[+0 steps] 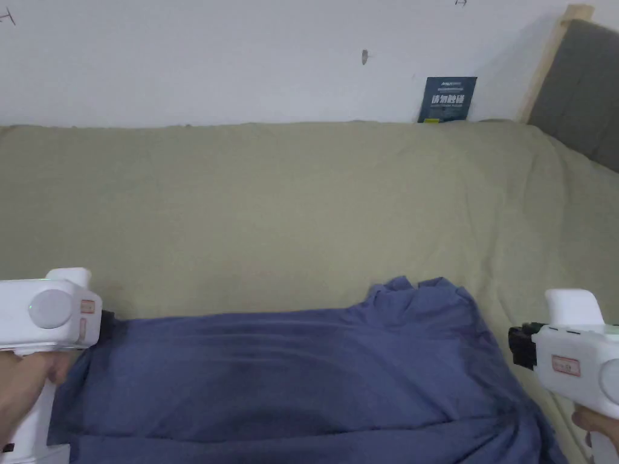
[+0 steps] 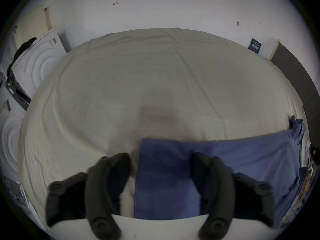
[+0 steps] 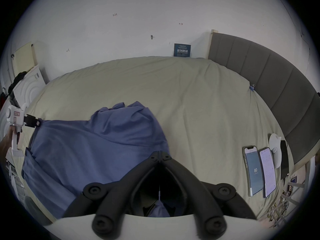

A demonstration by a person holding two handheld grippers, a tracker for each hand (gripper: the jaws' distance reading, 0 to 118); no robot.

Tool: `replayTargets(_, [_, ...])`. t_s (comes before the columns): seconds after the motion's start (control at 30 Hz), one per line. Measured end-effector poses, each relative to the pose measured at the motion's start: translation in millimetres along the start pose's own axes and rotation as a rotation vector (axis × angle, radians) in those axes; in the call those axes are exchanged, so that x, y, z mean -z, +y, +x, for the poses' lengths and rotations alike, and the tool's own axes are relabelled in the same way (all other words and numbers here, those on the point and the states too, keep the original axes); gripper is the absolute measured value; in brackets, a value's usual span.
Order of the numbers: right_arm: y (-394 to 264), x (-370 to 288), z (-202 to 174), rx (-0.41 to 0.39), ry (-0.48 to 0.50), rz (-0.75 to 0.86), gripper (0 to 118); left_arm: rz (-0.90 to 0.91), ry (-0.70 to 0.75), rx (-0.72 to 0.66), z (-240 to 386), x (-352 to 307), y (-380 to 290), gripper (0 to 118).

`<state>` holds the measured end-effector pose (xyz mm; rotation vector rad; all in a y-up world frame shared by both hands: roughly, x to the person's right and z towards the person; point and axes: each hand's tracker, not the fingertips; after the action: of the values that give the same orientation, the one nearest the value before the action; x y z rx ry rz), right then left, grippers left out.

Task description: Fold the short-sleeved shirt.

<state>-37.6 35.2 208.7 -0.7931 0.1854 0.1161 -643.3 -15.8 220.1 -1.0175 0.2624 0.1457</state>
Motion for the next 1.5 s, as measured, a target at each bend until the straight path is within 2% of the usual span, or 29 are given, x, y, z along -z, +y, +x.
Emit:
replayTargets(0.17, [17.9, 27.1, 9.5, -0.024, 0.0, -0.068, 1, -0.003, 0.05, 0.036, 4.5, 2.6, -1.0, 0])
replayTargets(0.2, [22.0, 35.1, 11.0, -0.029, 0.014, -0.099, 13, -0.001, 0.047, 0.026, 3.1, 3.6, -0.8, 0])
replayTargets(0.23, [26.4, 45.0, 12.8, -0.024, 0.046, -0.148, 53, 0.0, 0.038, 0.006, 1.9, 4.7, -0.9, 0])
replayTargets(0.27, [29.8, 56.9, 15.1, -0.016, 0.064, -0.204, 87, -0.001, 0.035, 0.001, -2.6, 10.2, 0.4, 0])
replayTargets(0.3, [32.2, 65.5, 15.9, -0.007, 0.069, -0.236, 106, 0.001, 0.031, -0.003, -4.3, 12.0, 1.1, 0])
replayTargets(0.33, [34.3, 72.7, 15.9, -0.006, 0.059, -0.222, 107, -0.001, 0.029, -0.006, -5.1, 13.2, 2.0, 0])
replayTargets(0.53, [39.4, 123.0, 16.0, -0.058, 0.057, -0.32, 106, 0.002, 0.032, 0.008, 4.1, 4.9, -7.3, 0])
replayTargets(0.57, [40.3, 127.7, 17.5, -0.058, 0.055, -0.318, 104, 0.003, 0.032, 0.008, 3.3, 6.5, -6.1, 0])
replayTargets(0.6, [42.5, 127.7, 19.0, -0.057, 0.069, -0.317, 97, 0.003, 0.032, 0.007, 3.5, 6.9, -6.4, 0])
replayTargets(0.67, [46.1, 120.9, 19.6, -0.053, 0.085, -0.308, 62, 0.003, 0.029, 0.005, 5.2, 5.9, -6.2, 0])
replayTargets(0.73, [49.0, 105.3, 18.8, -0.064, 0.107, -0.289, 3, 0.004, 0.029, 0.008, 7.1, 4.3, -6.0, 0])
replayTargets(0.93, [56.0, 62.7, 13.0, -0.087, 0.116, -0.237, 3, 0.029, 0.017, -0.009, 3.8, -16.8, -6.2, 0])
replayTargets(1.1, [60.7, 24.9, 19.1, -0.027, 0.167, -0.201, 3, 0.07, -0.011, -0.021, 0.2, -60.2, -13.6, 0])
replayTargets(1.37, [42.2, -43.8, 24.4, -0.025, 0.183, -0.124, 3, 0.138, -0.045, -0.042, -27.5, -116.3, -43.0, 0])
replayTargets(1.47, [27.5, -64.8, 25.8, -0.018, 0.205, -0.103, 3, 0.155, -0.054, -0.042, -29.9, -142.3, -63.8, 0])
replayTargets(1.5, [20.8, -68.7, 26.3, 0.008, 0.238, -0.106, 3, 0.16, -0.058, -0.044, -30.7, -149.8, -71.6, 0])
